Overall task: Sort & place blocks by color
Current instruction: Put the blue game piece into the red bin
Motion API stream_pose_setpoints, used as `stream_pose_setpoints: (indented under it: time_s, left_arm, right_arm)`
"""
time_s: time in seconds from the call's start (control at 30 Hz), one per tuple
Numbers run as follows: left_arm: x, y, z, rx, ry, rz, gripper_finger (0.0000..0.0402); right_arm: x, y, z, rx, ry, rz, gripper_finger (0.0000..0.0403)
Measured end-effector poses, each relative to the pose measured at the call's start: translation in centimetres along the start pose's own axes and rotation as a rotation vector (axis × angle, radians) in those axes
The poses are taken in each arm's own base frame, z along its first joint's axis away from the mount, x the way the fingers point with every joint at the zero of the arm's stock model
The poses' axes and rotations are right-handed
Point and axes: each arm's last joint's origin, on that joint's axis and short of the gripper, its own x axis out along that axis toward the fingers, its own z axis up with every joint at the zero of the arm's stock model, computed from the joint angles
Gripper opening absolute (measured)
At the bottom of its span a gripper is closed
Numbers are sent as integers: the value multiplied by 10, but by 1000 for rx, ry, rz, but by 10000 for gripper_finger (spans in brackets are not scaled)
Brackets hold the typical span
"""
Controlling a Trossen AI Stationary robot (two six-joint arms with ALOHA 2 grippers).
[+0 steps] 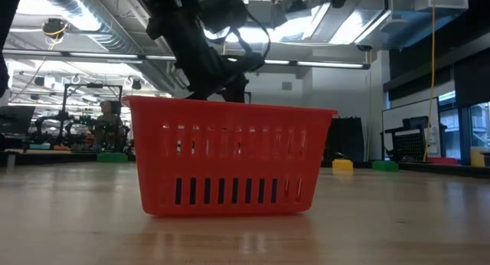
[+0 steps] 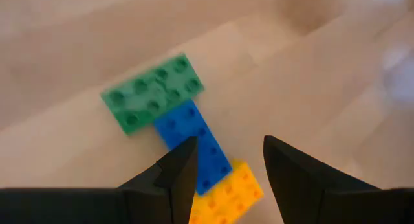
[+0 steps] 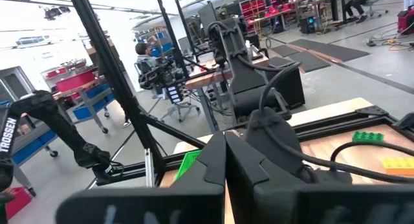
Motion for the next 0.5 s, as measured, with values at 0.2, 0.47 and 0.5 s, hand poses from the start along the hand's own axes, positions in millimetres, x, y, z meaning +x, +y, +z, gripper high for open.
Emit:
stream_pose_setpoints:
  time_s: [0.2,0.47,0.5]
  left_arm:
    - [4,9,12,-1,-23,28,167]
    - [5,12,11,-32,41,20,167]
    - [5,11,10,-38,40,19,167]
  right_arm:
    - [0,0,0,-2,3,11,0]
    - [0,0,0,-3,4,14,0]
    - [0,0,0,-3,5,15,0]
